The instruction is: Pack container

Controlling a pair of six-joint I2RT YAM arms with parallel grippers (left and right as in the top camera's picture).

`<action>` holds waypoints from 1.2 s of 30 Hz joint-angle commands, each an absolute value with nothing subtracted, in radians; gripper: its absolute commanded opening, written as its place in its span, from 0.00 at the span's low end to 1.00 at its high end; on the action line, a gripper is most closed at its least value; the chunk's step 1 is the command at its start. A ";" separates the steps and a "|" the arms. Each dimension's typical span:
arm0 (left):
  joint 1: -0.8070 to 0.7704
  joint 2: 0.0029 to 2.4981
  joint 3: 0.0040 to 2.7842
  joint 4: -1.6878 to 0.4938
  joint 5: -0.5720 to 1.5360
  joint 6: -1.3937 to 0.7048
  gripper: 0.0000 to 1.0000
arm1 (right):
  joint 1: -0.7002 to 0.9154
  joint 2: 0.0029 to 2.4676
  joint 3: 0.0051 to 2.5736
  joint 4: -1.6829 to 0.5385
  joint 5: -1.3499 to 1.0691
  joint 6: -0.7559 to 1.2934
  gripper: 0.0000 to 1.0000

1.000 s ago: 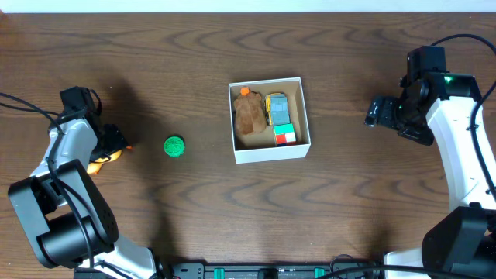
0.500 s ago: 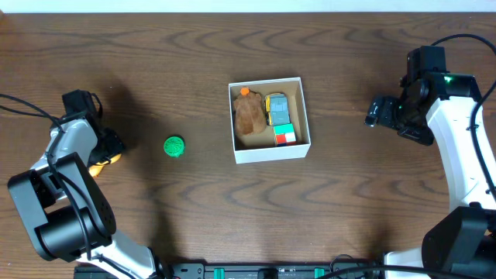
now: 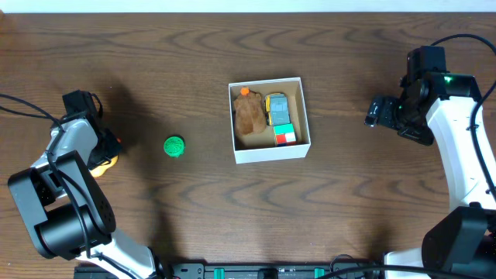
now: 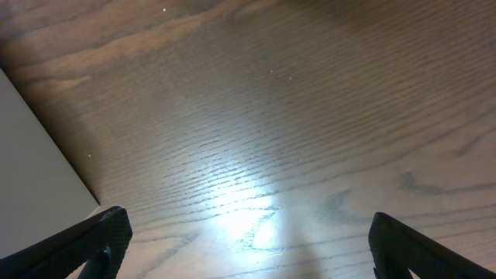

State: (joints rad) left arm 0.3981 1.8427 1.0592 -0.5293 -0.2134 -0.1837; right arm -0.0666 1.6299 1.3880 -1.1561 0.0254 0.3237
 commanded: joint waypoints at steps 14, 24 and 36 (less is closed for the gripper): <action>0.390 1.785 1.065 -0.601 -0.169 -0.188 0.06 | -0.072 1.641 1.383 -1.150 0.025 0.306 0.99; 0.323 1.510 1.065 -0.653 -0.160 -0.178 0.06 | -0.072 1.641 1.383 -1.143 0.025 0.306 0.99; -0.145 1.201 1.075 -0.645 0.045 0.145 0.06 | -0.075 1.641 1.383 -1.120 0.026 0.375 0.99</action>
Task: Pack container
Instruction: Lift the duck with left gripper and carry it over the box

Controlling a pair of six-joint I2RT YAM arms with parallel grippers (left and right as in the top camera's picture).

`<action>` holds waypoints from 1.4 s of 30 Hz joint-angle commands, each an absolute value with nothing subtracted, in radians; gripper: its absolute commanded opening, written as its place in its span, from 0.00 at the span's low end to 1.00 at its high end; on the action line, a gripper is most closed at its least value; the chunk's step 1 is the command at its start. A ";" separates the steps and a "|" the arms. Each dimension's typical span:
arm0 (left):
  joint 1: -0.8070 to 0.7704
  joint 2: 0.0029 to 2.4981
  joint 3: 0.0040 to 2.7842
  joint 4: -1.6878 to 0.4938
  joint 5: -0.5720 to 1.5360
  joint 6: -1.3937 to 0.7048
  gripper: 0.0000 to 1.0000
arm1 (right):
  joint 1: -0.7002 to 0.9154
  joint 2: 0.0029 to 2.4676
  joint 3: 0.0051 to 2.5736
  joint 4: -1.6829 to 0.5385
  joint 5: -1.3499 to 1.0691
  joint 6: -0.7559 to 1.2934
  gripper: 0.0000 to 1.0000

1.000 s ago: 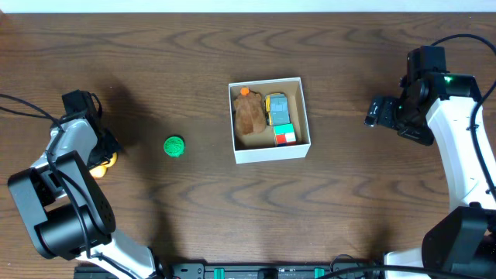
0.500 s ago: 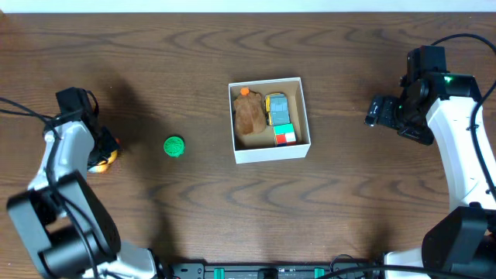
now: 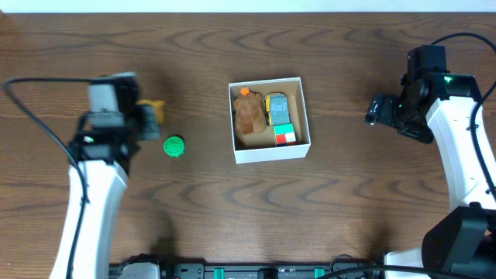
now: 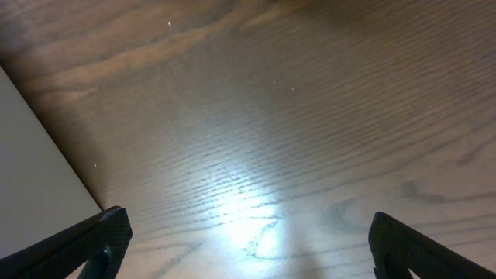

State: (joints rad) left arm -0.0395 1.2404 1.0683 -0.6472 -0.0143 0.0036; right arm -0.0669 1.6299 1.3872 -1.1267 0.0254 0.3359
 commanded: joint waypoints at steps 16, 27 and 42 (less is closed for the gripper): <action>-0.568 1.379 1.075 -0.359 0.045 0.171 0.06 | -0.073 1.641 1.383 -1.118 0.025 0.388 0.99; -0.582 1.537 1.075 -0.356 0.045 0.092 0.06 | -0.072 1.641 1.383 -1.119 0.025 0.387 0.99; -0.582 1.543 1.073 -0.368 0.044 -0.024 0.28 | -0.072 1.641 1.383 -1.120 0.025 0.387 0.99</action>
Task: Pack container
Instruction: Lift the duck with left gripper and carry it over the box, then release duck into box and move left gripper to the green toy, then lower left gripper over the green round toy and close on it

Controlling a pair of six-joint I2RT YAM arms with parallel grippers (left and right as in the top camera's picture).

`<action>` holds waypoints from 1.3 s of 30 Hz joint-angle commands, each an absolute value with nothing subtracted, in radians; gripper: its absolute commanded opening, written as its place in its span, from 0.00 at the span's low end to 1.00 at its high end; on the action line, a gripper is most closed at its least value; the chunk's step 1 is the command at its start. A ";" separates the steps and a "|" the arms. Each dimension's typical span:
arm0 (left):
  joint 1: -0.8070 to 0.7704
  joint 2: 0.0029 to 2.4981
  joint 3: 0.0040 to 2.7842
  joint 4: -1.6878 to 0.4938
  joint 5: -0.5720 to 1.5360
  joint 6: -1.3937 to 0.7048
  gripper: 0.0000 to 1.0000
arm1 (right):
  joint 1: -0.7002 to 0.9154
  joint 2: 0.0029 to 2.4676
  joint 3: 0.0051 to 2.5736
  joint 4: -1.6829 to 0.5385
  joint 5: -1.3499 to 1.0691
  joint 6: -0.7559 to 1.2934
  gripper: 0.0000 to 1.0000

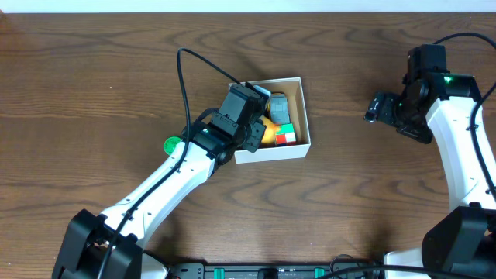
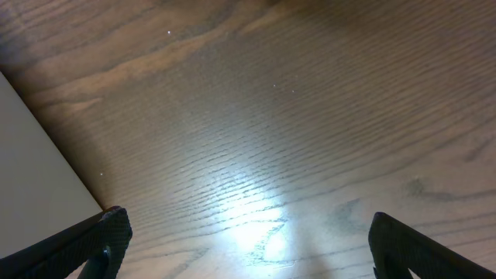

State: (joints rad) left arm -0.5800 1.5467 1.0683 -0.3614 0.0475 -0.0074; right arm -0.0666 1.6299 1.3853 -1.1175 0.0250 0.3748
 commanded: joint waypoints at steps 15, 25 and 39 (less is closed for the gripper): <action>-0.574 1.498 1.074 -0.443 -0.158 -0.021 0.20 | -0.072 1.641 1.383 -1.126 0.025 0.384 0.99; -0.226 1.258 1.074 -0.575 -0.184 -0.187 0.71 | -0.072 1.641 1.383 -1.120 0.025 0.361 0.99; 0.008 1.637 1.068 -0.623 0.004 -0.209 0.86 | -0.072 1.641 1.383 -1.124 0.018 0.361 0.99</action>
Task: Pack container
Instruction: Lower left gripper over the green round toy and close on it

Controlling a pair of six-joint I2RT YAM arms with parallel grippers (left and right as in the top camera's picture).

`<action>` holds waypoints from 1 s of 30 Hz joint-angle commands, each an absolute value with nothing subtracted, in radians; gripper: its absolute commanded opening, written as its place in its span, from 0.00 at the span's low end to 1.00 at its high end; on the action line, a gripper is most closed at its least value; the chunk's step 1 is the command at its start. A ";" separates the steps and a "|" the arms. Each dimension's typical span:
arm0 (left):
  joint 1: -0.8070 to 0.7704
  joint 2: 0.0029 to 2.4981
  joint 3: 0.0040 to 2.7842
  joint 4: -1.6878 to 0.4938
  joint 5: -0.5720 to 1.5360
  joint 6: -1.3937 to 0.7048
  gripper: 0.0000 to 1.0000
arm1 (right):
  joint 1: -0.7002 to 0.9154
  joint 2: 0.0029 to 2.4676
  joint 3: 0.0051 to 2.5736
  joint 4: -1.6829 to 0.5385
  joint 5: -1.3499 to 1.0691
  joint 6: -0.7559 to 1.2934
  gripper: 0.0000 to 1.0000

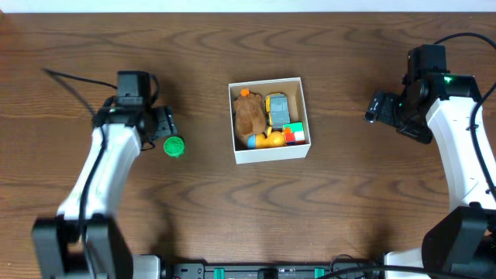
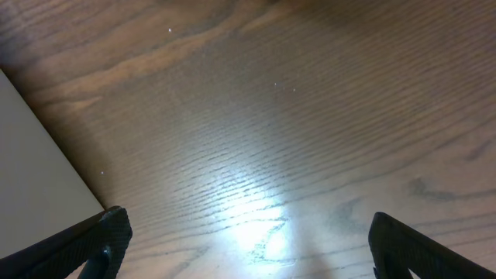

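The white box point(image 1: 270, 155) stands mid-table and holds a brown plush point(image 1: 248, 115), a yellow-grey toy car point(image 1: 276, 107), a coloured cube point(image 1: 294, 135) and an orange-yellow toy point(image 1: 267, 140). A green ball point(image 1: 173, 146) lies on the table left of the box. My left gripper point(image 1: 164, 124) hovers just above and beside the ball, apparently open and holding nothing. My right gripper point(image 2: 248, 248) is wide open over bare wood to the right of the box, whose white wall point(image 2: 31, 163) shows at the left edge of the right wrist view.
Dark wooden table point(image 1: 364, 209) all round. The right arm point(image 1: 457, 124) runs along the right edge, the left arm point(image 1: 101, 178) along the left side with a cable behind it.
My left gripper was over the box with the orange-yellow toy; that toy now lies in the box's front part, and the gripper is back at the left by the green ball. The right arm has not moved.
My left gripper was at the far left on an orange-yellow toy. Then it held that toy raised near the green ball, then over the box. Now the toy rests inside the box and the gripper sits by the ball. The right gripper stayed open throughout.
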State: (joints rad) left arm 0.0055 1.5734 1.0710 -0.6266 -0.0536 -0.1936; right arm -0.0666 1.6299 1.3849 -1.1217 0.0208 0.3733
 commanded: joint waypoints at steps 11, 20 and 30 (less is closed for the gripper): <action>0.008 1.779 1.068 -0.597 0.072 -0.208 0.87 | -0.072 1.641 1.383 -1.126 0.018 0.362 0.99; 0.007 1.793 1.060 -0.602 0.072 -0.236 0.86 | -0.072 1.641 1.383 -1.130 0.018 0.362 0.99; 0.007 1.794 1.044 -0.602 0.072 -0.242 0.86 | -0.072 1.641 1.383 -1.133 0.018 0.362 0.99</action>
State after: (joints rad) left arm 0.0055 1.7786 1.0557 -0.5980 0.0704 -0.2329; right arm -0.0666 1.6299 1.3849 -1.1297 0.0204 0.3733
